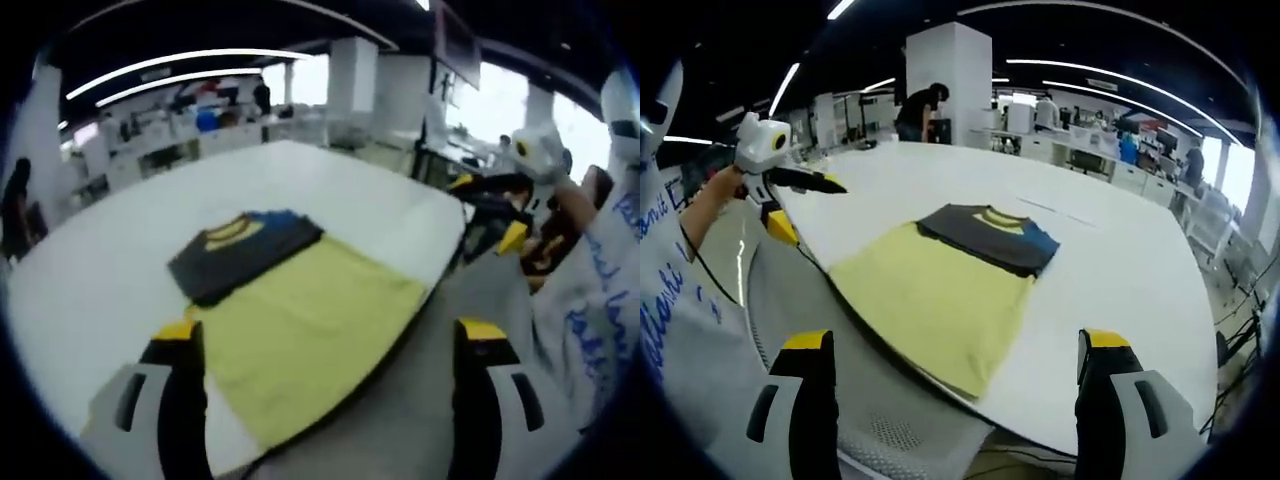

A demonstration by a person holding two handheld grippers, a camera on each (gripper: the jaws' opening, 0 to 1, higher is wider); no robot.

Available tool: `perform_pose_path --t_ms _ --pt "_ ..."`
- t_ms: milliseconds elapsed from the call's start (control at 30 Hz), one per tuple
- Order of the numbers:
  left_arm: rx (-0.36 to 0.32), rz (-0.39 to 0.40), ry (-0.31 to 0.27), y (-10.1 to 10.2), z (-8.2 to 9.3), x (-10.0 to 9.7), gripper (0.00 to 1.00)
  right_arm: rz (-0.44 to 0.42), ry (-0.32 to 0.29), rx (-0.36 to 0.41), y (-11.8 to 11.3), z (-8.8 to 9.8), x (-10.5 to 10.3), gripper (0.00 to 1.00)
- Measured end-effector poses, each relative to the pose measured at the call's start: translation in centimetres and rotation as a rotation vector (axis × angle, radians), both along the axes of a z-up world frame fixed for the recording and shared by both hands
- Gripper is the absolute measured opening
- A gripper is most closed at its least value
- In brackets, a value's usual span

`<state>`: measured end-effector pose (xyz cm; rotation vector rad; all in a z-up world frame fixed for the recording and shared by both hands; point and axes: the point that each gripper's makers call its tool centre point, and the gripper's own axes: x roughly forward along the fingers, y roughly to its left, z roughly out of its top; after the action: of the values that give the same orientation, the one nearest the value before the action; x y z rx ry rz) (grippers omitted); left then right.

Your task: Fold the garment on the visible template until the final outline fits inside the template.

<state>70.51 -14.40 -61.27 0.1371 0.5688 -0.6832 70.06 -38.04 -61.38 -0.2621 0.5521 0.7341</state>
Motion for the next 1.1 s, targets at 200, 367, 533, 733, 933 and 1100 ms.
perform_pose_path --t_ms 200,367,533,733,933,1100 --pt "0.037 0.028 -0.006 2.7 0.2 -0.4 1.00 -0.030 -0.005 -0.009 0.4 0.0 0.4 1.00" --pt "0.033 0.024 -0.013 4.0 0.4 -0.9 1.00 -0.055 -0.003 -0.016 1.0 -0.3 0.3 1.00" --pt "0.059 -0.003 -0.037 4.9 0.7 -1.2 1.00 -0.076 -0.010 -0.005 1.9 -0.3 0.0 1.00" --pt "0.056 -0.027 -0.052 5.6 1.3 -0.9 1.00 -0.096 -0.003 -0.007 2.7 -0.4 -0.6 1.00" --pt "0.050 -0.041 -0.067 6.3 1.5 -0.8 1.00 -0.125 -0.025 -0.007 2.9 0.1 -0.7 1.00" --pt "0.025 -0.042 -0.054 6.3 0.9 -0.8 1.00 -0.135 -0.011 -0.016 2.7 -0.2 -1.6 1.00"
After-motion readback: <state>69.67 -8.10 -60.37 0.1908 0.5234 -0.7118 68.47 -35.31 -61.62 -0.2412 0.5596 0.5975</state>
